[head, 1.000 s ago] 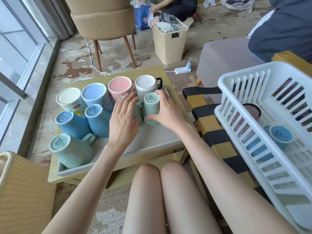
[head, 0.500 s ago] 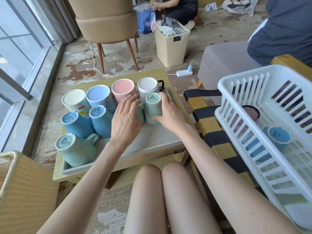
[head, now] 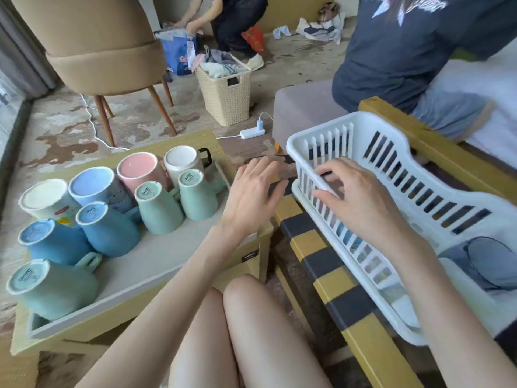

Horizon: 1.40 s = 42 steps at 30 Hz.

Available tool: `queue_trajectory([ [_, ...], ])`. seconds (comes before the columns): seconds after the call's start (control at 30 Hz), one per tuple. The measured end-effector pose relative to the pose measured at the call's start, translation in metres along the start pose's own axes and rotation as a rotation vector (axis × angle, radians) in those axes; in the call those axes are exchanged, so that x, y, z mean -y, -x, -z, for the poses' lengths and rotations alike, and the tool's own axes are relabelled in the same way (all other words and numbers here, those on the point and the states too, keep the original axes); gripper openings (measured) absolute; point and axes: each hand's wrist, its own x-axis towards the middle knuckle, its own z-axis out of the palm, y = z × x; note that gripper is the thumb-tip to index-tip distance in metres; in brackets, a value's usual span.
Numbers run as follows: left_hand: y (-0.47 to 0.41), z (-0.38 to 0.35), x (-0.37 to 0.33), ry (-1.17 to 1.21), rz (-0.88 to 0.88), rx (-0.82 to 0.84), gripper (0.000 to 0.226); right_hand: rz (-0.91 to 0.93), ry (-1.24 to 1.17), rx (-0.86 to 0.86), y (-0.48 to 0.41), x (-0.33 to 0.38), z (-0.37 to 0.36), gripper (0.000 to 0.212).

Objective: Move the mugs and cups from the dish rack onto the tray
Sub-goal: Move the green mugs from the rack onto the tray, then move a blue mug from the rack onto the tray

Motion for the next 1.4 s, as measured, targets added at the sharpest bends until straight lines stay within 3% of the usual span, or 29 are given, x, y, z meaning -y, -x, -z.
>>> queue_trajectory([
  [0.2, -0.026, -0.047, -0.048, 0.192, -0.087, 0.109, 0.028, -0.169, 0.136, 0.204, 0.016, -0.057, 0.038, 0.032],
  [0.37, -0.031, -0.067, -0.055, 0.208, -0.035, 0.128, 0.031, -0.24, 0.241, 0.537, -0.001, -0.088, 0.036, 0.066],
  [0.47, -0.029, -0.067, -0.053, 0.224, -0.043, 0.101, 0.032, -0.235, 0.285, 0.605, -0.012, -0.097, 0.024, 0.083],
  [0.57, -0.029, -0.065, -0.054, 0.229, -0.04, 0.093, 0.033, -0.23, 0.276, 0.606, -0.016, -0.1, 0.012, 0.074],
  [0.67, -0.032, -0.063, -0.058, 0.229, -0.042, 0.094, 0.028, -0.228, 0.226, 0.55, -0.012, -0.104, 0.008, 0.052],
  [0.83, -0.036, -0.051, -0.066, 0.313, -0.043, 0.133, 0.025, -0.345, 0.051, 0.391, 0.0, -0.11, 0.025, 0.05],
  [1.1, -0.037, -0.032, -0.09, 0.44, -0.119, 0.314, 0.075, -0.39, -0.202, -0.025, 0.013, -0.09, 0.054, 0.048],
  [1.3, -0.038, -0.011, -0.094, 0.413, -0.139, 0.144, 0.106, -0.326, -0.223, -0.305, 0.009, -0.04, 0.055, 0.048],
  [1.4, -0.035, 0.007, -0.085, 0.328, -0.125, 0.024, 0.105, -0.308, -0.259, -0.382, 0.004, -0.011, 0.043, 0.051],
])
